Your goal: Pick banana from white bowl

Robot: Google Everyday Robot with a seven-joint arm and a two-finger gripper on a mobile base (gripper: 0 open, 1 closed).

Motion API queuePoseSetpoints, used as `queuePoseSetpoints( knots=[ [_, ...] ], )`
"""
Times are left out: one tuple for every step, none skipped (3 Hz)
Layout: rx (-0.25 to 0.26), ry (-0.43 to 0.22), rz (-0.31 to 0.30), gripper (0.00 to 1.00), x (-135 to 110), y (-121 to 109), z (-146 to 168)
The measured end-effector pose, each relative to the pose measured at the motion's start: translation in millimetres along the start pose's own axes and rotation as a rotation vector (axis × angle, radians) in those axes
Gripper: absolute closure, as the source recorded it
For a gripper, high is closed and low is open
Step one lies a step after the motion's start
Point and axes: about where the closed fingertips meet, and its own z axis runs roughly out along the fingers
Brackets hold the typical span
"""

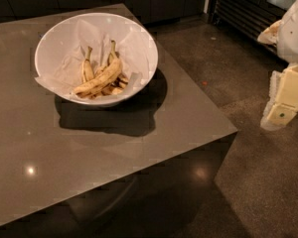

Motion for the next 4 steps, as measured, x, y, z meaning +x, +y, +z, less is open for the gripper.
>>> queuePoseSetpoints(
  knots=[
    [0.000, 0.000, 0.000, 0.00, 0.0, 0.0, 0.0],
    [0.007, 0.018, -0.062, 0.00, -14.3, -13.5, 6.2],
    [-0.007, 0.038, -0.112, 0.00, -28.9, -29.2, 16.1],
    [-0.032, 0.051, -0.154, 0.00, -45.6, -43.2, 29.2]
  ],
)
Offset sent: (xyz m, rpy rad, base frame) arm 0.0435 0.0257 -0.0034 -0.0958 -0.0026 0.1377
